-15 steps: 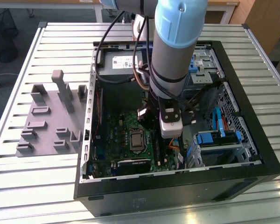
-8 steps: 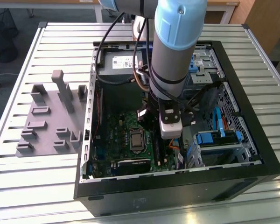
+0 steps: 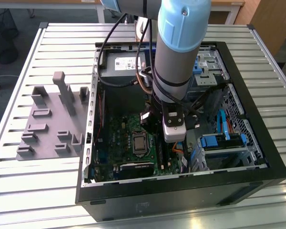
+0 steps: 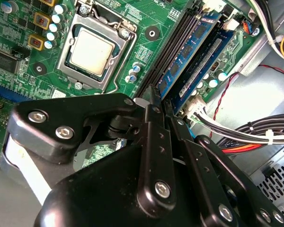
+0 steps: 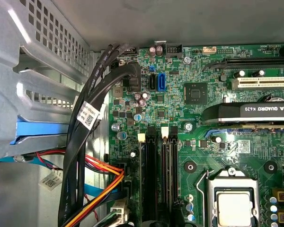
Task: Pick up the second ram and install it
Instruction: 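Insert the second ram into the second slot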
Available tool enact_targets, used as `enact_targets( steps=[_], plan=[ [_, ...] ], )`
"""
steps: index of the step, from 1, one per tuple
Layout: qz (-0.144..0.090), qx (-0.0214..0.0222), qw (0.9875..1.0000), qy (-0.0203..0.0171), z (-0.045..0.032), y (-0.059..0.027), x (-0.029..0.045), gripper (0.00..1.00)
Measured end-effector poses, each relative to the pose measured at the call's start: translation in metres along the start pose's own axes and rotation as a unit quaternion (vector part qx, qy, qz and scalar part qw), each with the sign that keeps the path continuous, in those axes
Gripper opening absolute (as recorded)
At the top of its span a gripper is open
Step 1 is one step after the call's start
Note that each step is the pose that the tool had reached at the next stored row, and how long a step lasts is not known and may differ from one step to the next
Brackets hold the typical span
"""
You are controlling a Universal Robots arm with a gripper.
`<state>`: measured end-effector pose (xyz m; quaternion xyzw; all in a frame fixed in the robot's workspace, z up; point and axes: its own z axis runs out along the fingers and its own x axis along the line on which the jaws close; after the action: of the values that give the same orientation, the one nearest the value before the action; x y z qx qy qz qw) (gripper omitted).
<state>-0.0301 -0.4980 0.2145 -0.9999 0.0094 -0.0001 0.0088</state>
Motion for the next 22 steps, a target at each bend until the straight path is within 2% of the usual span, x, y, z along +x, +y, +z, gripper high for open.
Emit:
enact_targets(
  steps=[13,22],
  plan=[
    [-0.004,-0.0001,1.0000,-0.0011,-0.0019,0.0000,0.0006,0.14],
    [-0.006,-0.0001,1.0000,-0.0022,0.0005,0.0000,0.0012,0.14]
  ],
)
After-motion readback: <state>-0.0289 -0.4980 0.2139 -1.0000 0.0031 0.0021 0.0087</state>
